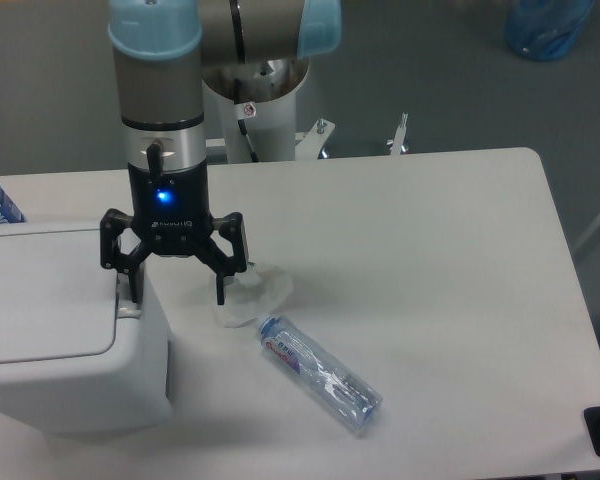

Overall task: Open the trash can
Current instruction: 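Lift the gripper upward, swinging the trash can lid open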

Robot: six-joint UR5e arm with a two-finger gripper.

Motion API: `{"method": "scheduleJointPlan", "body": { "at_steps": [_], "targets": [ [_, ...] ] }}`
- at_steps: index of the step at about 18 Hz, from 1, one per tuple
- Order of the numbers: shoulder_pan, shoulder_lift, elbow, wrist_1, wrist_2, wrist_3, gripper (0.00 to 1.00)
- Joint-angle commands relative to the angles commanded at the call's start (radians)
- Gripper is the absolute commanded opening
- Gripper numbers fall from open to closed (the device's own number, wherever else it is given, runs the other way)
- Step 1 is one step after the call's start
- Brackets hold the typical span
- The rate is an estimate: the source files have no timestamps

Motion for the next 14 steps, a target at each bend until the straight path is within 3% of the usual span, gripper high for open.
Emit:
{"method": "scheduleJointPlan", "body": {
  "at_steps": [4, 7, 14],
  "targets": [
    [0.0, -0.003, 0.008, 0.0, 0.002, 0.0, 1.0],
    [0.015, 0.003, 0.06, 0.0, -0.002, 0.0, 1.0],
    [0.146, 0.011, 0.124, -0.003, 0.006, 0.034, 1.0]
  ]
}}
